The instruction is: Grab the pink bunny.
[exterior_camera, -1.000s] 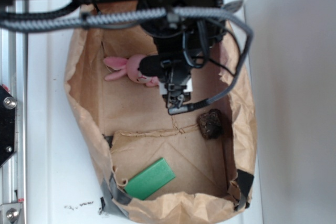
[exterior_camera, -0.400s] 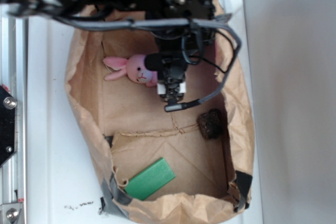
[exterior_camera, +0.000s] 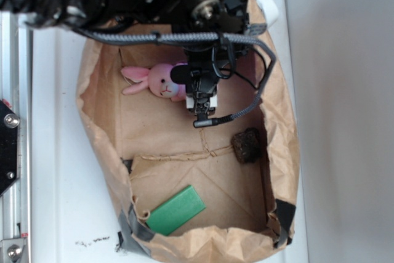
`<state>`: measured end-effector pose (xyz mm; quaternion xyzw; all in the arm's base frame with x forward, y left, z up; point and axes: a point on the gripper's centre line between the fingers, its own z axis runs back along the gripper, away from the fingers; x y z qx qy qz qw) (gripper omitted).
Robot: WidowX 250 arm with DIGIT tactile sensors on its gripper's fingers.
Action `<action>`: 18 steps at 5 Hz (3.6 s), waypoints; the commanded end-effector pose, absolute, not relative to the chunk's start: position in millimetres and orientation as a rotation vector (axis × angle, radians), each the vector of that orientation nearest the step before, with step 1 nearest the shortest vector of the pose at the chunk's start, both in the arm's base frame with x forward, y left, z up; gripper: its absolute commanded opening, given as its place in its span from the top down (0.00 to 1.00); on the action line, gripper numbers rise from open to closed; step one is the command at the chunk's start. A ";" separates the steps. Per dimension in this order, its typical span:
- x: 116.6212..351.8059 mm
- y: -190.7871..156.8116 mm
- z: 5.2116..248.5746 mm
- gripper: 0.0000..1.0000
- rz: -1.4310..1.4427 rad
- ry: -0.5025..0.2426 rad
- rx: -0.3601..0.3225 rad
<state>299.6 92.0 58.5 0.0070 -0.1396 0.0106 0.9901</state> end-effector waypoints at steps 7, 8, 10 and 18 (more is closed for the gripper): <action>284.2 81.8 72.3 1.00 0.047 -0.300 0.019; 285.7 83.8 92.3 1.00 0.047 -0.290 0.006; 285.6 88.5 149.5 1.00 0.085 -0.296 -0.055; 292.1 38.7 211.9 1.00 0.203 -0.292 0.026</action>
